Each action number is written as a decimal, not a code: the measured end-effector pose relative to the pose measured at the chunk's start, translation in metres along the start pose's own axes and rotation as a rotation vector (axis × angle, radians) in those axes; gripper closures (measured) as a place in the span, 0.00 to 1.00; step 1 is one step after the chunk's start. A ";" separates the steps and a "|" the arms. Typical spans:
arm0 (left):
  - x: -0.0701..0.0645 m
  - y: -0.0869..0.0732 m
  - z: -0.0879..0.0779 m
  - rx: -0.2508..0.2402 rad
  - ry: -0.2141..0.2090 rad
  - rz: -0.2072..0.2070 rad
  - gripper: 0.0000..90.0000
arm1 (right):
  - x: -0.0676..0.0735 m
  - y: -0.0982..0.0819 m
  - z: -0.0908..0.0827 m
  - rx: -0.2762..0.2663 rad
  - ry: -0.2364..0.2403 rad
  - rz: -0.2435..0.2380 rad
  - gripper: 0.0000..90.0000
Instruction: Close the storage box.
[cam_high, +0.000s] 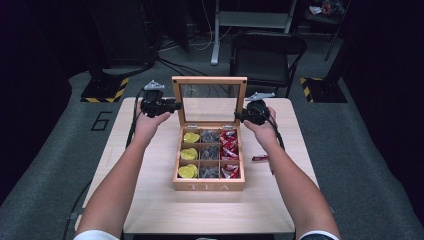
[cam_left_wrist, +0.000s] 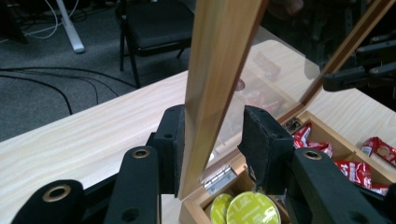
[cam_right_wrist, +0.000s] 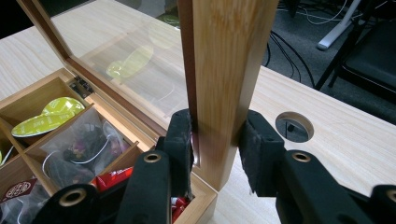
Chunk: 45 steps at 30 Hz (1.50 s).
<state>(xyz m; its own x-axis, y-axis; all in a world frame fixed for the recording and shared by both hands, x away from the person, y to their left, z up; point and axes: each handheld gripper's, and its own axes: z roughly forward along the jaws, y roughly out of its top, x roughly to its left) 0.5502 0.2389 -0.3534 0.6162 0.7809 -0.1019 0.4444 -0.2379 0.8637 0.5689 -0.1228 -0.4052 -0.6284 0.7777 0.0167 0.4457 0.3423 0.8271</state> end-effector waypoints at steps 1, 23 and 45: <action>0.000 0.001 0.001 -0.004 -0.002 -0.001 0.67 | 0.000 0.000 0.000 0.000 0.001 0.000 0.73; -0.007 0.007 0.002 -0.011 0.035 0.062 0.72 | 0.002 -0.002 -0.003 0.007 0.024 0.023 0.61; -0.017 -0.007 -0.012 -0.018 0.014 0.087 0.70 | 0.015 0.008 -0.052 -0.074 0.064 -0.012 0.57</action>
<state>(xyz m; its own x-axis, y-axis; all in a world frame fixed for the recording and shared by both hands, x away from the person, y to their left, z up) 0.5288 0.2339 -0.3518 0.6431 0.7656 -0.0191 0.3771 -0.2949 0.8780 0.5297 -0.1361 -0.3693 -0.6740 0.7376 0.0401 0.3908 0.3100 0.8667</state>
